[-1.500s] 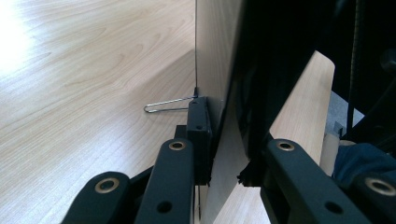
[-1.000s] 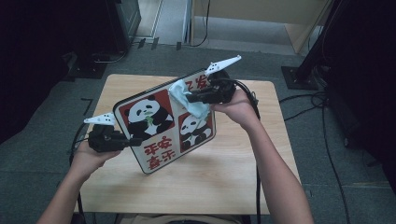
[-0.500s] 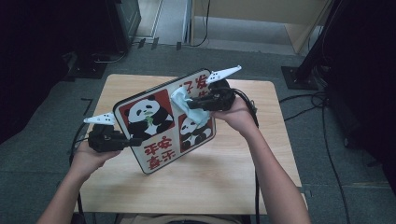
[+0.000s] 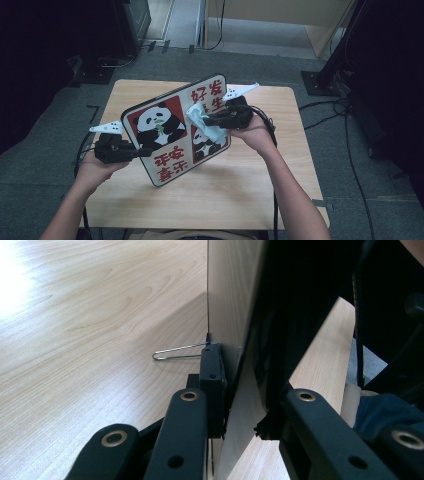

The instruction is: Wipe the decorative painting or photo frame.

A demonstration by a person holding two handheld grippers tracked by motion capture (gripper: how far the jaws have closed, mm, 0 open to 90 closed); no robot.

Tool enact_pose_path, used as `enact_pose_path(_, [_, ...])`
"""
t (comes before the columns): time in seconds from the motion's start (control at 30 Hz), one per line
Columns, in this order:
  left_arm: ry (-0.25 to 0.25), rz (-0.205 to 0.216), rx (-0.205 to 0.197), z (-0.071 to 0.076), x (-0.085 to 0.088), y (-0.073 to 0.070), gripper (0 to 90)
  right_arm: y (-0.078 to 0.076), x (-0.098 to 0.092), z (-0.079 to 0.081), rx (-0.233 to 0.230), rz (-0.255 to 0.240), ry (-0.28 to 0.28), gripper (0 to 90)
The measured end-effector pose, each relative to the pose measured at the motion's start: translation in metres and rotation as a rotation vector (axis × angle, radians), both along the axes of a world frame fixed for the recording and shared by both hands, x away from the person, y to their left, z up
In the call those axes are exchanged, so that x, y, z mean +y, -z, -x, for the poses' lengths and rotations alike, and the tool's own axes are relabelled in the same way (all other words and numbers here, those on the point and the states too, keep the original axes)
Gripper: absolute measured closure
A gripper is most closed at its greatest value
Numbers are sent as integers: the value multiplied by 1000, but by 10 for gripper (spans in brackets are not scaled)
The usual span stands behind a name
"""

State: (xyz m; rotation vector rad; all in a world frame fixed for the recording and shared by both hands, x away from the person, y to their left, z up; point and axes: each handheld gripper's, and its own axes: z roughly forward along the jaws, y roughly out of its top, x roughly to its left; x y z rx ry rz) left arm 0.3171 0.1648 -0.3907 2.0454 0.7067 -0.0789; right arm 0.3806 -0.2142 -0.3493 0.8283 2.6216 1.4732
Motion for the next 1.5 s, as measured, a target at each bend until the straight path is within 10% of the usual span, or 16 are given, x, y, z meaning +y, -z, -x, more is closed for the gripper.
enact_pose_path(1.5, [7,2,-2,-1,0,0,785,107,-13,22,120,25,35,818])
